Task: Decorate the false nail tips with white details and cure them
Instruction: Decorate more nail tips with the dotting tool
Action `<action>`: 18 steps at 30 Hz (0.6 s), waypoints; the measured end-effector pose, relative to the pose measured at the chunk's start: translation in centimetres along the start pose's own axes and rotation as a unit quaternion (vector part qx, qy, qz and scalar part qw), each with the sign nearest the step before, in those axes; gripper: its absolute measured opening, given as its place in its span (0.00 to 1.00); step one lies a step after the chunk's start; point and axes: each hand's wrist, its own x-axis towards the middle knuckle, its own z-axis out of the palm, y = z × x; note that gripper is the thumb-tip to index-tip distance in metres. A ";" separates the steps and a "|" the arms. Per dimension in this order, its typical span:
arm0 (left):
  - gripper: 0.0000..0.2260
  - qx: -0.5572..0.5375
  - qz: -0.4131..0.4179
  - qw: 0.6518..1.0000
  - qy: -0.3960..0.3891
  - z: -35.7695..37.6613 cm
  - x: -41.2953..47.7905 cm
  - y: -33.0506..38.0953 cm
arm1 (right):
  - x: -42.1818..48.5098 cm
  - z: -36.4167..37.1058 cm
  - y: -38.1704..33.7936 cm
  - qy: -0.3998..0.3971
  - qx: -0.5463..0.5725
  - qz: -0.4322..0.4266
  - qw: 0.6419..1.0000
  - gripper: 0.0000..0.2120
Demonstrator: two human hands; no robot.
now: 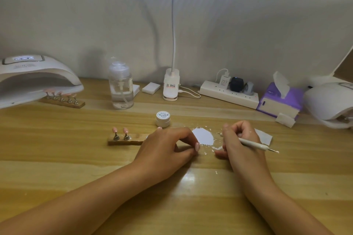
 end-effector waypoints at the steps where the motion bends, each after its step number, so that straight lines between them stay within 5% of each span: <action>1: 0.03 -0.003 -0.001 1.000 -0.001 0.0 0.0 0.0 | 0.1 0.0 0.0 -0.004 0.000 0.000 1.000 0.12; 10: 0.02 -0.028 -0.013 0.999 -0.013 -0.3 -0.1 0.7 | 1.3 -0.6 0.1 -0.003 0.034 0.021 0.999 0.13; 18: 0.02 -0.036 -0.020 0.999 -0.015 -0.2 -0.2 0.6 | 1.6 -0.7 0.4 0.009 -0.106 -0.049 0.993 0.11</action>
